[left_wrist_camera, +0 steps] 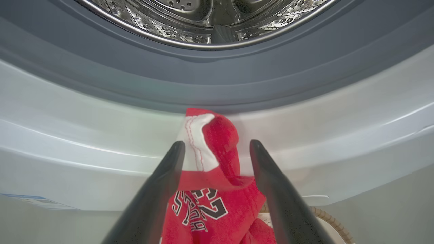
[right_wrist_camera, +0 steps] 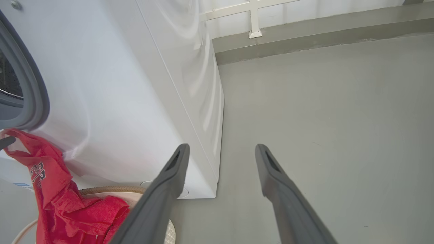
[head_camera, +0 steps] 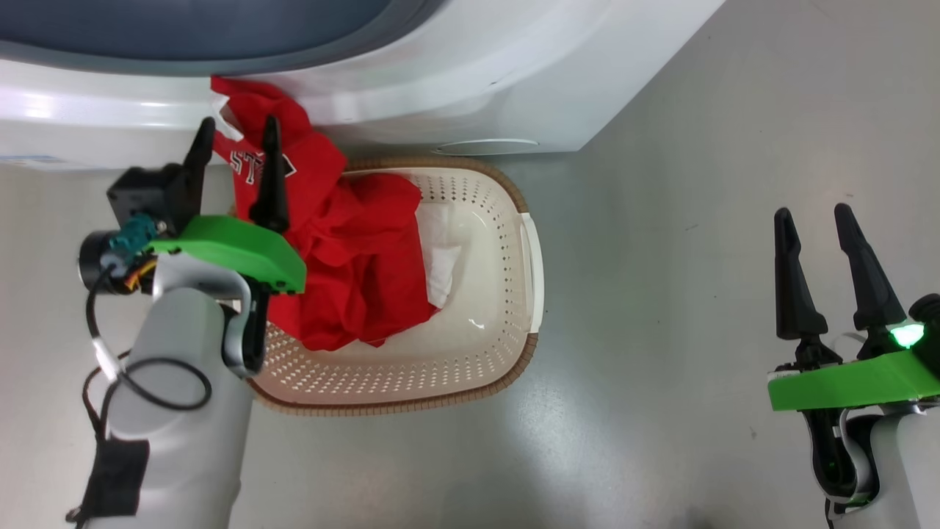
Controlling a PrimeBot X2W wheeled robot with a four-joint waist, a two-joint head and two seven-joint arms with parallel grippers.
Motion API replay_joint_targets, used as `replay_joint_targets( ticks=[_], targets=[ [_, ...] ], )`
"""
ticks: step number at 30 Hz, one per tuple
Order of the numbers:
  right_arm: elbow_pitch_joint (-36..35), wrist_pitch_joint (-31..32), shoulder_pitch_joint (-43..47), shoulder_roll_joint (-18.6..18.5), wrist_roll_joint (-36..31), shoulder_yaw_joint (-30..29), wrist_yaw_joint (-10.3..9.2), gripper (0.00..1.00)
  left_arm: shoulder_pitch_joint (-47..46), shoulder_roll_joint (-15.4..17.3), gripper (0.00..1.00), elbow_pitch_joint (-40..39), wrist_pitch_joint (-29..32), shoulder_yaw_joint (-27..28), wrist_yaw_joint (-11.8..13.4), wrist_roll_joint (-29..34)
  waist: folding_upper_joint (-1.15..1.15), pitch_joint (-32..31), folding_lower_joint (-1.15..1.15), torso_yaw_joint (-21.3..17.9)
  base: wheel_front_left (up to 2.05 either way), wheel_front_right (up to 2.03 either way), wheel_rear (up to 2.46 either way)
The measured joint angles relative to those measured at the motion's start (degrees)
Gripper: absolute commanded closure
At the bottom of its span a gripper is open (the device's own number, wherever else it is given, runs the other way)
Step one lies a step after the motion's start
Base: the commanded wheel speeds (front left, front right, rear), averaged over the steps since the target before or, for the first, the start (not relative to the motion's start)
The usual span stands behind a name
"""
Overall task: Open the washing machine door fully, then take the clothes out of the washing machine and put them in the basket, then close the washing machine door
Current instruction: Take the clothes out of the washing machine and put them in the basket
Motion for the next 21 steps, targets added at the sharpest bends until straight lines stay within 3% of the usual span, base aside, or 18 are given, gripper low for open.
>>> replay_joint_targets(
  ticks=[1, 2, 4, 5, 15, 21],
  targets=[
    [0.0, 0.0, -0.3, 0.0, 0.0, 0.0, 0.0, 0.0, -0.7, 0.0, 0.05, 1.1, 0.0, 0.3, 0.0, 0.2, 0.0, 0.1, 0.0, -0.1, 0.0, 0.0, 0.0],
    [-0.1, 0.0, -0.4, 0.1, 0.0, 0.0, 0.0, 0.0, -1.3, 0.0, 0.28, 2.0, 0.0, 0.7, 0.0, 0.4, 0.0, 0.2, 0.0, -0.2, 0.0, 0.0, 0.0],
    [-0.1, 0.0, -0.4, 0.1, 0.0, 0.0, 0.0, 0.0, -1.7, 0.0, 0.86, 2.9, 0.0, 1.1, 0.0, 0.7, 0.0, 0.3, 0.0, -0.3, 0.0, 0.0, 0.0],
    [-0.1, 0.0, -0.4, 0.2, 0.0, 0.0, 0.0, 0.0, -2.1, 0.0, 1.0, 3.4, 0.0, 1.5, -0.1, 1.0, 0.0, 0.4, 0.0, -0.4, 0.0, 0.0, 0.0],
    [-0.1, 0.0, -0.4, 0.8, 0.0, -0.1, 0.0, 0.0, -0.8, -0.1, 1.0, 4.4, 0.0, 2.9, -1.9, 3.2, 0.0, 0.6, 0.0, -0.4, 0.0, 0.0, 0.0],
    [0.0, 0.0, -0.4, 0.9, 0.0, 0.0, 0.0, 0.0, 4.8, 0.0, 1.0, 7.2, 0.0, -2.5, -3.2, 0.7, 0.0, 0.7, 0.0, -0.4, 0.0, 0.0, 0.0]
  ],
)
